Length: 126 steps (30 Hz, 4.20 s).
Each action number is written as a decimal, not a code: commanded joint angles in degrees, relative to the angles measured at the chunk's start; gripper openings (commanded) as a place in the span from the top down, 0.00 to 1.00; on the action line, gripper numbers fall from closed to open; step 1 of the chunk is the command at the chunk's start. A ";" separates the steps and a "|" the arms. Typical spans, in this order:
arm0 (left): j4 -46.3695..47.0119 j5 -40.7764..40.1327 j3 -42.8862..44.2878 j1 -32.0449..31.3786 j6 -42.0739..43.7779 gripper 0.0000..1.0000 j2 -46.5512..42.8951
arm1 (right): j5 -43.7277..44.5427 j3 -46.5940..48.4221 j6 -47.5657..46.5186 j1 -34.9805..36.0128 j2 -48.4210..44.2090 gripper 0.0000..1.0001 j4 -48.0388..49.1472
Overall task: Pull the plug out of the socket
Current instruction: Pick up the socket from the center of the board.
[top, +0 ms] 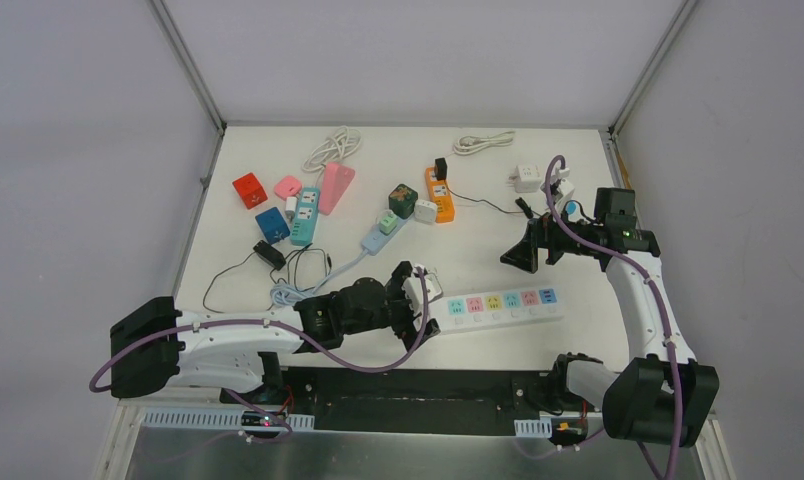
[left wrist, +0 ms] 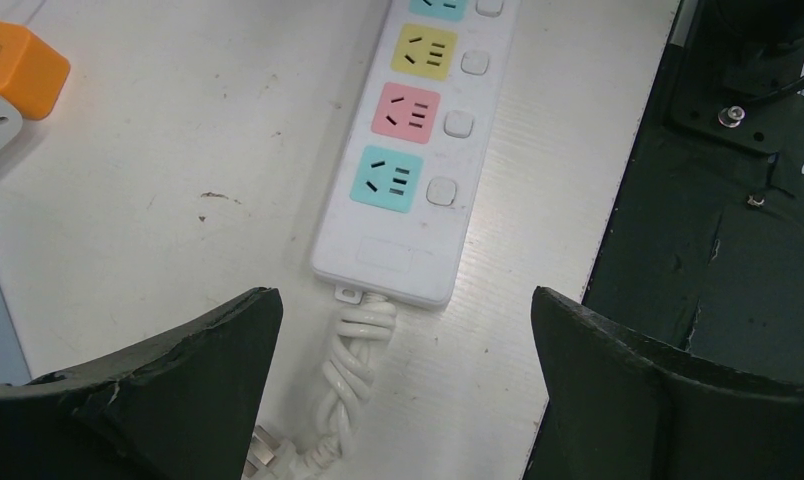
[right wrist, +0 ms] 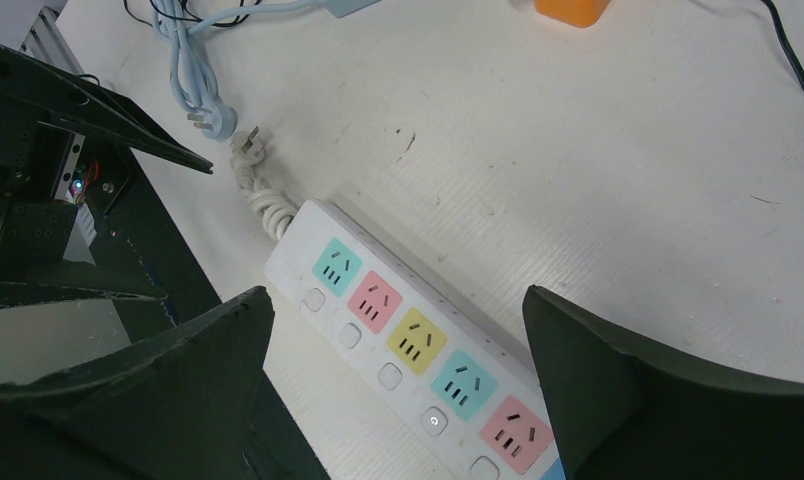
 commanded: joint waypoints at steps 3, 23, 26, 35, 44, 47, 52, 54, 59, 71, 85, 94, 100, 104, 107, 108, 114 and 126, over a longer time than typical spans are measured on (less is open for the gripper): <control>2.40 -0.74 0.88 -0.48 1.32 0.01 -0.04 | -1.86 1.17 -1.11 -0.35 -1.49 0.00 0.55; 2.25 0.92 3.61 -0.41 3.07 0.01 4.40 | -1.92 1.08 -1.20 -0.48 -1.41 0.00 0.55; 2.53 1.40 3.71 -0.41 3.63 0.01 5.02 | -2.04 1.08 -1.20 -0.48 -1.45 0.00 0.55; 6.44 4.01 3.59 -0.42 5.60 0.01 7.26 | -2.11 1.08 -1.20 -0.57 -1.58 0.00 0.55; 6.44 3.19 5.04 -0.43 5.65 0.01 10.13 | -2.27 1.00 -1.20 -0.70 -1.51 0.00 0.48; 6.39 2.96 5.65 -0.51 5.79 0.01 11.20 | -2.30 0.99 -1.20 -0.65 -1.54 0.00 0.49; 5.09 3.69 7.91 -0.47 7.30 0.01 13.12 | -2.34 0.95 -1.23 -0.65 -1.49 0.00 0.50; 3.87 3.96 9.40 -0.50 8.08 0.01 13.91 | -2.34 0.99 -1.21 -0.66 -1.49 0.00 0.49; 2.49 4.54 12.14 -0.44 9.02 0.01 15.77 | -2.43 0.99 -1.24 -0.74 -1.49 0.00 0.46; 0.87 3.43 13.76 -0.49 7.32 0.01 17.67 | -2.56 0.99 -1.29 -0.74 -1.41 0.00 0.44; -8.85 4.05 21.10 -0.26 12.34 0.01 20.70 | -2.62 0.99 -1.29 -0.74 -1.19 0.00 0.44; -23.04 9.10 34.03 2.57 9.73 0.01 32.26 | -2.65 0.99 -1.38 -0.91 -1.32 0.00 0.37; -23.92 8.15 36.65 3.42 10.30 0.01 36.21 | -2.73 1.08 -1.38 -0.92 -1.23 0.00 0.28; -25.14 8.73 38.42 3.90 10.21 0.01 39.27 | -2.82 1.04 -1.31 -1.09 -1.15 0.00 0.23; -25.12 10.69 38.98 3.89 10.21 0.01 40.96 | -2.89 0.99 -1.29 -1.18 -1.06 0.00 0.24; -25.08 11.19 39.16 3.86 10.14 0.01 41.48 | -2.91 0.99 -1.29 -1.18 -0.98 0.00 0.28; -25.08 10.43 39.85 4.08 9.98 0.03 44.12 | -2.99 0.99 -1.29 -1.27 -1.01 0.00 0.28; -24.98 6.66 38.50 4.08 6.48 0.78 41.50 | -3.03 0.99 -1.29 -1.43 -0.97 0.00 0.28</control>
